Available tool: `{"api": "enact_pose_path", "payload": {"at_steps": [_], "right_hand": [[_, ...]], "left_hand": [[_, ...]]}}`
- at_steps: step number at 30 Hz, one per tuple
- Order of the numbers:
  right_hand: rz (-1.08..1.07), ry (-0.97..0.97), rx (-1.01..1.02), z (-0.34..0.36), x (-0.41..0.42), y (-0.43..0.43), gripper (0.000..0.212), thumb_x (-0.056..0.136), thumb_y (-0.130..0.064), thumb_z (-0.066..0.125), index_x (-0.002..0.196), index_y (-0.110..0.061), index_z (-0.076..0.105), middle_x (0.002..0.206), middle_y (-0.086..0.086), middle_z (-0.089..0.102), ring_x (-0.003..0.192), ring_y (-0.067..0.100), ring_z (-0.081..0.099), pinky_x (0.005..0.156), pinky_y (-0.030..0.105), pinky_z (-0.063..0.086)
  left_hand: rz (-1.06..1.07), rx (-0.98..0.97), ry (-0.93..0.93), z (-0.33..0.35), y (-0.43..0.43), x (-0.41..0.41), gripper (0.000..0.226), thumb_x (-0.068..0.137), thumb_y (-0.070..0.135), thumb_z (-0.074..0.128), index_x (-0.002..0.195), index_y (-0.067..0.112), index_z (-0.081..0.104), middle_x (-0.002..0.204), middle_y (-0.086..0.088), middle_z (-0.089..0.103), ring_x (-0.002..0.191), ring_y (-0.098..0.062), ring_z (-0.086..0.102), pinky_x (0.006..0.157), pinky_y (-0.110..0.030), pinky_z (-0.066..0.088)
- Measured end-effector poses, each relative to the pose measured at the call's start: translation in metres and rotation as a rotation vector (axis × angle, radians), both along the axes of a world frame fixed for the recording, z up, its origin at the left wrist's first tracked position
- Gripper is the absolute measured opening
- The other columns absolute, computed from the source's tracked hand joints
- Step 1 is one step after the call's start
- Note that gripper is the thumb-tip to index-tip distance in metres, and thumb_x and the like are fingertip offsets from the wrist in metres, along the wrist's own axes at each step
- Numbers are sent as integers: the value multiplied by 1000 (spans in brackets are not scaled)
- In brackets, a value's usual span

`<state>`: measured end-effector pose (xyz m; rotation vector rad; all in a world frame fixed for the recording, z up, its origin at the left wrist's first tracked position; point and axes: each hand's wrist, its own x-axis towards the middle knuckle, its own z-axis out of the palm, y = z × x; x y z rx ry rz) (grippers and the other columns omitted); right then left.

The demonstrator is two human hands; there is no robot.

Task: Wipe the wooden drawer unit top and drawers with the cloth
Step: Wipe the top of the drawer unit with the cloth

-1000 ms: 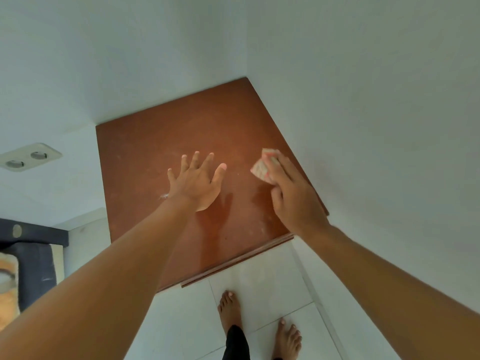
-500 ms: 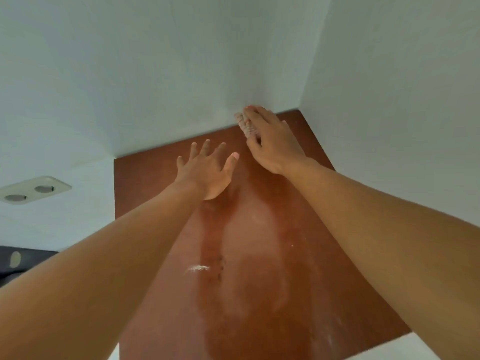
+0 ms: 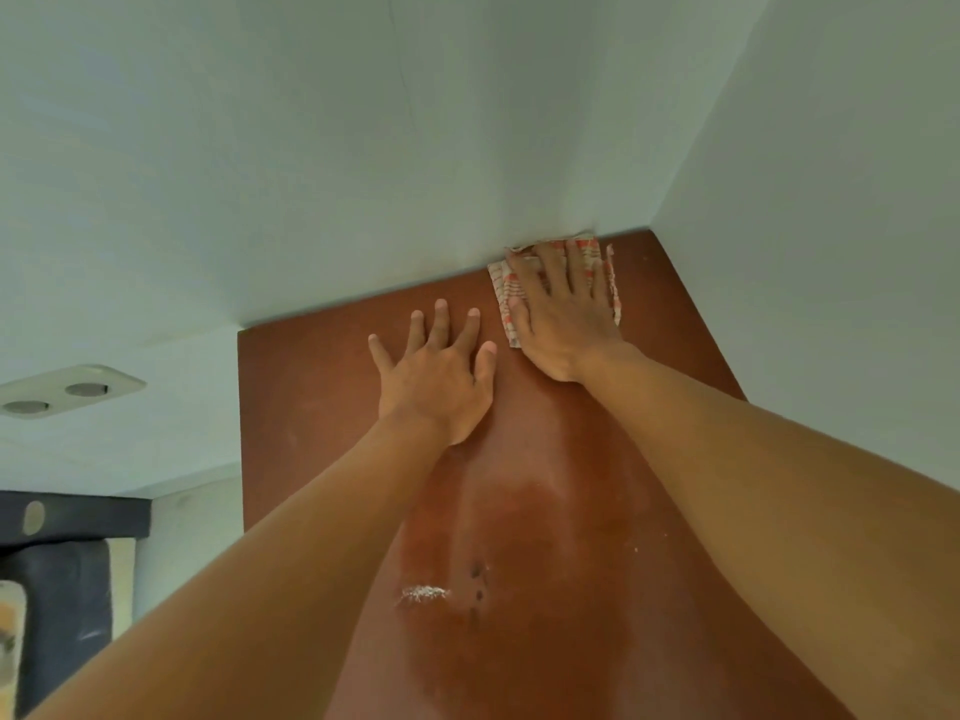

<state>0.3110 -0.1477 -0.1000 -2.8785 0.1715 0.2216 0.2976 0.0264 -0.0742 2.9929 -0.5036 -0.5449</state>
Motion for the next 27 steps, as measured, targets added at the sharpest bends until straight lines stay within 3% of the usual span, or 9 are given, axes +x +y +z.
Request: {"api": "enact_pose_path", "payload": {"at_steps": [5,18,22,27], "right_hand": [[5,52,-20,2,-4,-1,62,106,-47,18,162,-37,-5,172,-2,-10,157,33,-16,126,53,-4],[21,20,-21,-3,-73,4,60,106,-48,14,163,-37,-3,172,-4,-10,157,30,-15,127,52,-2],[34,40,0,1,-123,5,59,107,-49,12,162,-39,-6,171,-6,-14,157,28,-19,127,50,-4],[55,73,12,1,-203,4,62,105,-56,13,161,-40,-9,171,-8,-16,156,26,-21,127,51,-5]], "left_hand": [[5,11,28,1,-2,0,61,105,55,8,163,37,9,173,0,-2,159,-27,-2,118,-71,1],[42,65,92,17,-11,-2,68,102,62,6,164,35,10,173,-1,0,158,-30,-4,118,-71,-3],[15,18,70,21,-15,-48,69,102,60,7,163,31,20,172,-2,7,159,-28,-5,120,-68,0],[20,-54,65,13,-9,-142,68,103,59,8,164,28,16,173,-1,5,159,-26,-6,122,-64,1]]}}
